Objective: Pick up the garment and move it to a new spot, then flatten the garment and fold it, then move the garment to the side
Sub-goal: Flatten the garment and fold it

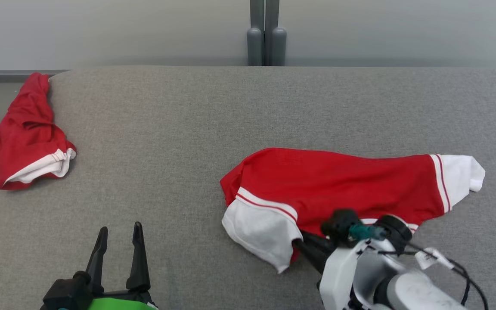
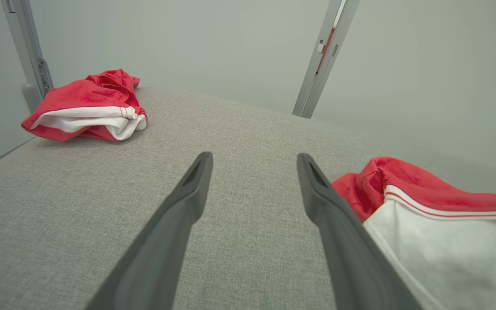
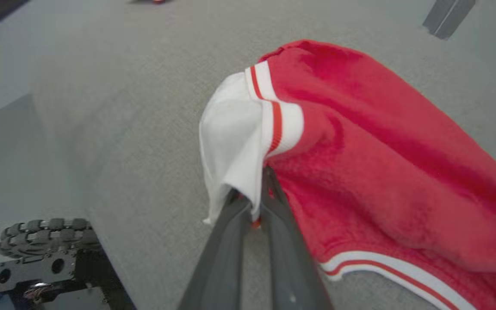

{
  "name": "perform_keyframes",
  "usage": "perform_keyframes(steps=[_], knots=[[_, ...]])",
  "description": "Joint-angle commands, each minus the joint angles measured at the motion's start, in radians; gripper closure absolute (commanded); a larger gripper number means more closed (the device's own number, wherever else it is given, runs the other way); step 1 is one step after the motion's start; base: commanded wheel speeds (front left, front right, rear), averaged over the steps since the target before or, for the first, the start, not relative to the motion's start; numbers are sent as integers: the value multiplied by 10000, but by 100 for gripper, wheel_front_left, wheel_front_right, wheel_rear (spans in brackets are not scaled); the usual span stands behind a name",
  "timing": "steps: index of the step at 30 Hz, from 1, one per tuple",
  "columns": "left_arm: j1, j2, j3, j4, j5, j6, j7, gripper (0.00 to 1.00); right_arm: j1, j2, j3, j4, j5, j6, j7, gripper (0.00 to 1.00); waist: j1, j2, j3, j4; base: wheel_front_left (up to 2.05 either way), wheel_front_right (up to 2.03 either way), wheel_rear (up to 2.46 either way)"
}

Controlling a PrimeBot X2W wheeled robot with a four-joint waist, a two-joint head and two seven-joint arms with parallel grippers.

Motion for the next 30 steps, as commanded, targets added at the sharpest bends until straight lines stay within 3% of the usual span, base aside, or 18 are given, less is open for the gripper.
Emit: perform_keyframes(steps=[1, 3, 6, 11, 16, 22, 23, 24, 25, 26, 30], knots=[[-33, 27, 33, -36, -119, 74, -4, 0, 23, -138, -254, -1049, 834, 1, 389, 100, 0, 0, 89, -1, 0, 0, 0], [-149, 27, 2, -40, -134, 67, -4, 0, -115, -243, -788, -2494, 2028, 1, 1035, 100, 0, 0, 185, 20, 0, 0, 0], [-375, 27, -68, -45, -147, 68, -4, 0, -419, 295, -2251, -3601, 3647, 2, 1845, 100, 0, 0, 397, 64, 0, 0, 0], [-796, 27, -385, 1, -209, 13, -4, 0, -1566, 1840, -4587, -2462, 4677, 2, 3196, 100, 0, 0, 847, 339, 0, 0, 0], [-1336, 24, -852, 105, -360, -87, -4, 0, -3664, 2473, -6787, 356, 3432, 4, 3566, 100, 0, 0, 1366, 981, 0, 0, 0], [-1815, 22, -1493, 114, -729, 56, -4, 0, -5754, 2200, -8190, 3315, 825, 2, 2683, 100, 0, 0, 1804, 1964, 0, 0, 0], [-1854, 24, -1585, 104, -786, 83, -4, 0, -6027, 2063, -8353, 3782, 319, 2, 2323, 83, 0, 0, 1846, 2094, 0, 0, 0], [-1867, 24, -1651, 95, -793, 96, -4, 0, -6185, 1983, -8434, 4173, -96, 2, 2051, 55, 0, 0, 1866, 2179, 0, 0, 0], [-1858, 25, -1691, 89, -782, 101, -4, 0, -6375, 1875, -8518, 4587, -568, 2, 1661, 13, 0, 0, 1879, 2253, 0, 0, 0], [-1840, 25, -1712, 73, -790, 129, -4, 0, -6542, 1822, -8653, 4909, -896, 2, 1344, 0, 0, 0, 1882, 2276, 0, 0, 0], [-1769, 24, -1678, 72, -817, 184, -4, 0, -6971, 1624, -8818, 5901, -2212, 2, 3, 0, 0, 0, 1889, 2252, 0, 0, 0]])
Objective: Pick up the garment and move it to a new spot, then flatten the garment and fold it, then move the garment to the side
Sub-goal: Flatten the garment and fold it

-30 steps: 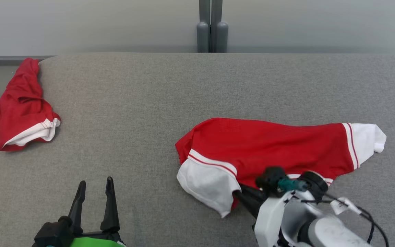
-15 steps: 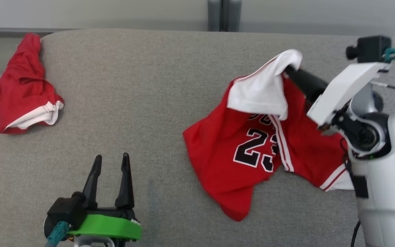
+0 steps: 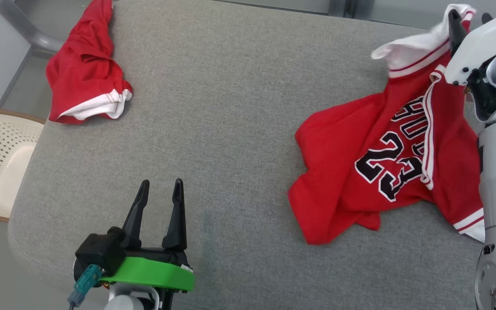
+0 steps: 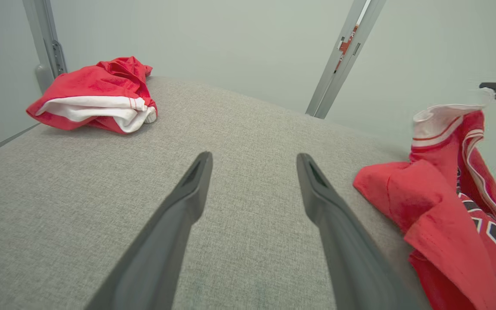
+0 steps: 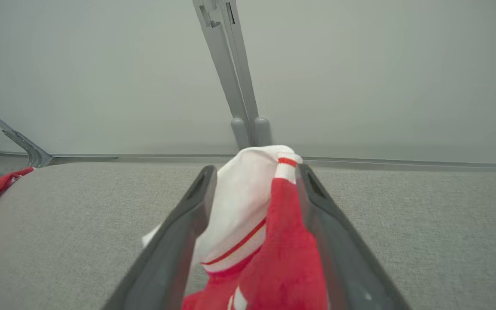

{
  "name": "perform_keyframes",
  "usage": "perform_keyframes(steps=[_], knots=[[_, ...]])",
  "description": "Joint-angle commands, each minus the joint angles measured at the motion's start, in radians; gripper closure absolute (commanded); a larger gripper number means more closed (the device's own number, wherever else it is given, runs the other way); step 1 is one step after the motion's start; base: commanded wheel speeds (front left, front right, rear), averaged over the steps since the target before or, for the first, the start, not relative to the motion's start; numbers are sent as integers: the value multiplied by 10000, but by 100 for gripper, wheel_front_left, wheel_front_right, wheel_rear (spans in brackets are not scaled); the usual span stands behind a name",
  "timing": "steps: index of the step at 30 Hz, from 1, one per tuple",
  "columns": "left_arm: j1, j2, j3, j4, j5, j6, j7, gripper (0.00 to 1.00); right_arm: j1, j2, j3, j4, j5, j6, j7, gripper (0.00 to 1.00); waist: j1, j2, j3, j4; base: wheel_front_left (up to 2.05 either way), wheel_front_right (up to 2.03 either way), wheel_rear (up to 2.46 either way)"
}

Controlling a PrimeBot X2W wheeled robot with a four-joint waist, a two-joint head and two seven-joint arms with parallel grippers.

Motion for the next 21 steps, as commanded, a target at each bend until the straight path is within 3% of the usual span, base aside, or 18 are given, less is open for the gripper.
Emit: perform_keyframes(steps=[1, 6, 10, 14, 21], knots=[[-8, 21, 90, -17, 23, 46, -4, 0, -17, 9, 303, 167, -115, 4, -370, 0, -1, 0, 92, 43, 0, 0, 0], [282, 21, 493, 29, 242, 49, -4, 0, 711, -451, 2321, -99, 40, -2, -1861, 0, -1, 0, -276, -594, 0, 0, 0], [677, 28, 926, 42, 430, 10, -4, 0, 1944, -861, 3661, -1085, 744, -1, -2823, 0, -1, 0, -792, -1281, 0, 0, 0], [1038, 25, 1336, -64, 633, -46, -3, 0, 3574, -1489, 4450, -2173, 856, -2, -3279, 0, -1, 0, -1145, -1962, 0, 0, 0], [1166, 25, 1550, -160, 872, -175, -3, 0, 5920, -2023, 4802, -3215, 138, -2, -3161, 0, -1, 0, -1105, -2655, 0, 0, 0]])
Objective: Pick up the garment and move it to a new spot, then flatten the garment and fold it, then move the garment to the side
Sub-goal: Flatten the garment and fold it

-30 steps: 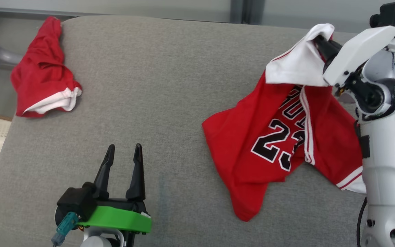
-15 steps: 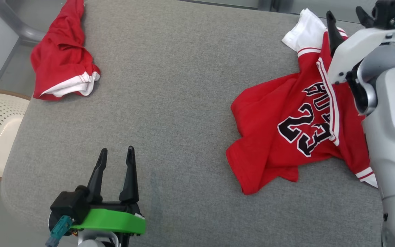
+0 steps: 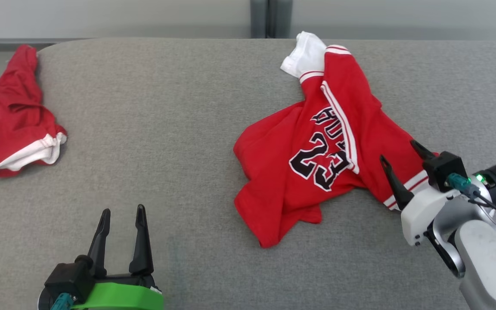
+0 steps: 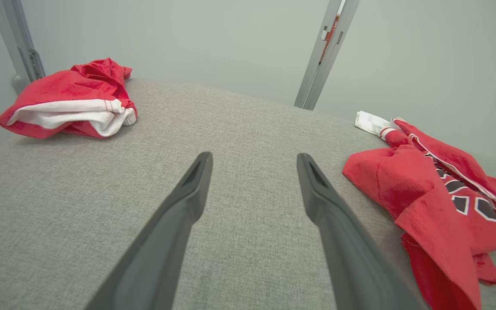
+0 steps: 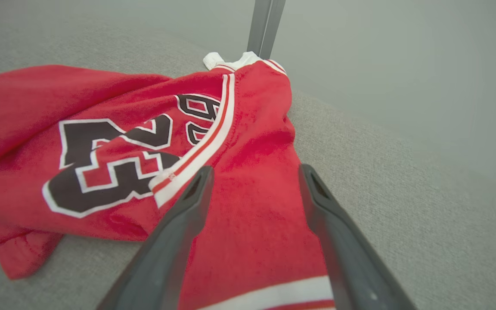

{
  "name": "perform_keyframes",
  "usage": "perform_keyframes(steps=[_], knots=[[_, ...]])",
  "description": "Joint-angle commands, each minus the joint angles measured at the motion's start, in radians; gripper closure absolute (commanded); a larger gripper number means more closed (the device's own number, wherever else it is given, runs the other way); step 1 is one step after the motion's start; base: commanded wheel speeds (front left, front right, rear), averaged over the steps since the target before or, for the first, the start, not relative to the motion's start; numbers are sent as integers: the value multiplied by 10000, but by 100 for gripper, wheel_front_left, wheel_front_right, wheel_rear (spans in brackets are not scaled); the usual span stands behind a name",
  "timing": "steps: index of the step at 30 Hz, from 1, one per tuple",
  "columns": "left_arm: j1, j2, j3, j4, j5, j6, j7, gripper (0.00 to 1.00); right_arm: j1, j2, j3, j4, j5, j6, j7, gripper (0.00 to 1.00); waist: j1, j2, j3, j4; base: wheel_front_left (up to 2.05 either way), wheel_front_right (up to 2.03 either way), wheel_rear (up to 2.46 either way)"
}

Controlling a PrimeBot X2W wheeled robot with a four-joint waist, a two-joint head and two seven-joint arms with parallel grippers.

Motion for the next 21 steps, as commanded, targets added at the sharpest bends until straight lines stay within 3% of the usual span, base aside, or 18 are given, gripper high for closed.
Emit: perform_keyframes(steps=[1, 8, 19, 20, 21], knots=[[-22, 30, -4, -19, 92, -70, -3, 0, 308, -75, 45, -116, -110, -10, 48, 0, 0, 0, -289, -634, 0, 0, 0], [-301, 32, -100, -71, 10, -26, -3, 0, 1150, -300, 692, -687, -601, -10, 495, 0, 0, 0, 52, -691, 0, 0, 0], [-745, 30, -344, -41, -233, 92, -3, 0, 1002, -847, 1528, -777, -1437, -10, 1948, 0, 0, 0, 684, -331, 0, 0, 0], [-748, 30, -344, -29, -252, 90, -3, 0, 925, -878, 1503, -773, -1555, -10, 2028, 22, 0, 0, 705, -320, 0, 0, 0], [-768, 32, -342, -19, -262, 96, -3, 0, 817, -866, 1415, -833, -1653, -11, 2075, 98, 0, 0, 727, -312, 0, 0, 0]])
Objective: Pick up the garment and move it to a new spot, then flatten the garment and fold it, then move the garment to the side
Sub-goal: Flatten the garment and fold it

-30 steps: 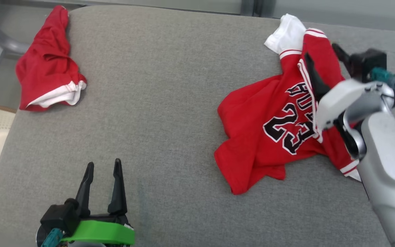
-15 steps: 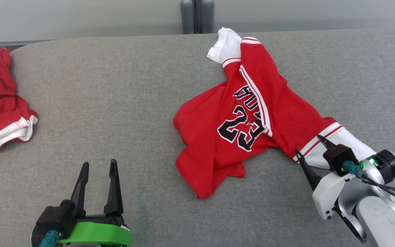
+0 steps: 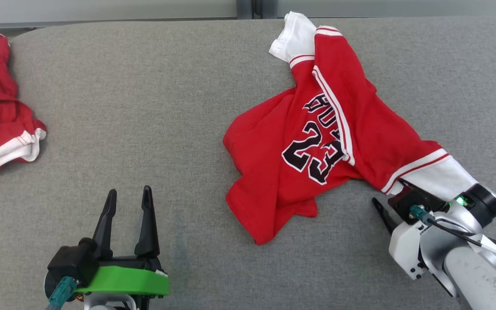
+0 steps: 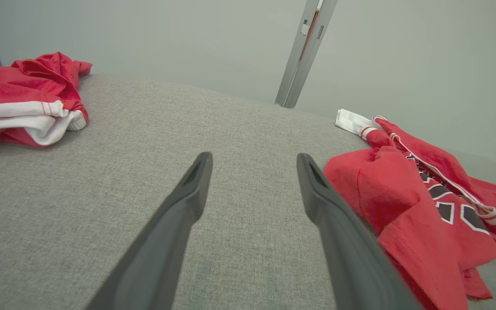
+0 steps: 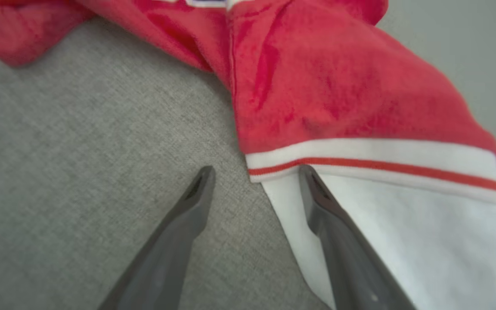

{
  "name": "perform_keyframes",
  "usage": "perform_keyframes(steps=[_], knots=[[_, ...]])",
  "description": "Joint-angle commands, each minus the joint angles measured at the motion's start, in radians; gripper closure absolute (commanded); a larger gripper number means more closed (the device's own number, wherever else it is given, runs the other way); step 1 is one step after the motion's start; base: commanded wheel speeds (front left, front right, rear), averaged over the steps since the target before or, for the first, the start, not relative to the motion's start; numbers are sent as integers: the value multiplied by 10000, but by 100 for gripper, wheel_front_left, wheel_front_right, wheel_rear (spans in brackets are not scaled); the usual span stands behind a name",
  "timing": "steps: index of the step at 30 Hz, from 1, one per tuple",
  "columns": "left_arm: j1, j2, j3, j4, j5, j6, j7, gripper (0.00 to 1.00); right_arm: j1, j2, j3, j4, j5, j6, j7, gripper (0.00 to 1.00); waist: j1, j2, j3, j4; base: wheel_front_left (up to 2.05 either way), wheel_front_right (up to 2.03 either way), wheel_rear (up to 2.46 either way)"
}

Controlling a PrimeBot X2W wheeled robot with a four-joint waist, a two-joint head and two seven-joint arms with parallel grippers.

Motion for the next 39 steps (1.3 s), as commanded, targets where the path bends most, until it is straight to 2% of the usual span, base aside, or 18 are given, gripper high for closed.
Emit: perform_keyframes(steps=[1, 5, 9, 15, 18, 22, 24, 25, 29, 33, 37, 39], knots=[[-138, 34, 13, 30, -41, 50, -3, 0, -149, 20, -67, -18, -118, -12, 165, 100, 0, -1, 79, 64, 0, 0, 0], [-149, 34, 97, 89, -39, 51, -3, 0, -279, 8, -103, -581, -223, -12, 549, 100, 0, -1, 17, 24, 0, 0, 0], [-99, 34, 196, 124, -35, 52, -3, 0, -72, 111, 71, -1719, 568, -12, 1093, 100, 0, -1, -158, -58, 0, 0, 0], [17, 34, 149, 148, -88, 60, -3, 0, 89, 640, 98, -4111, 3366, -6, 2237, 100, 0, -1, -460, -122, 0, 0, 0], [142, 32, 113, 166, -106, 80, -3, 0, -192, 1217, -184, -5152, 4964, -6, 2796, 100, 0, -1, -607, -147, 0, 0, 0], [210, 32, 71, 197, -125, 90, -3, 0, -698, 2274, -1173, -5722, 6604, -6, 3495, 100, 0, -1, -764, -143, 0, 0, 0], [243, 34, 82, 192, -132, 99, -3, 0, -979, 2787, -1821, -5681, 7034, -3, 3805, 100, 0, -1, -850, -149, 0, 0, 0], [273, 34, 90, 188, -125, 102, -3, 0, -1119, 3125, -2465, -5555, 7308, -7, 3874, 100, 0, -1, -888, -152, 0, 0, 0], [354, 32, 110, 170, -103, 99, -3, 0, -1483, 3609, -4497, -4611, 7741, -6, 4281, 100, 0, -1, -985, -185, 0, 0, 0], [395, 32, 100, 161, -72, 36, -3, 0, -1646, 3698, -6199, -3330, 7244, -4, 4543, 100, 0, -1, -956, -237, 0, 0, 0], [301, 32, 40, 204, -7, -25, -3, 0, -1499, 3666, -7240, -2147, 6248, -4, 4411, 100, 0, -1, -860, -295, 0, 0, 0], [254, 32, 31, 222, 34, -45, -3, 0, -1510, 3484, -7442, -1547, 5815, -4, 4207, 100, 0, -1, -804, -329, 0, 0, 0]])
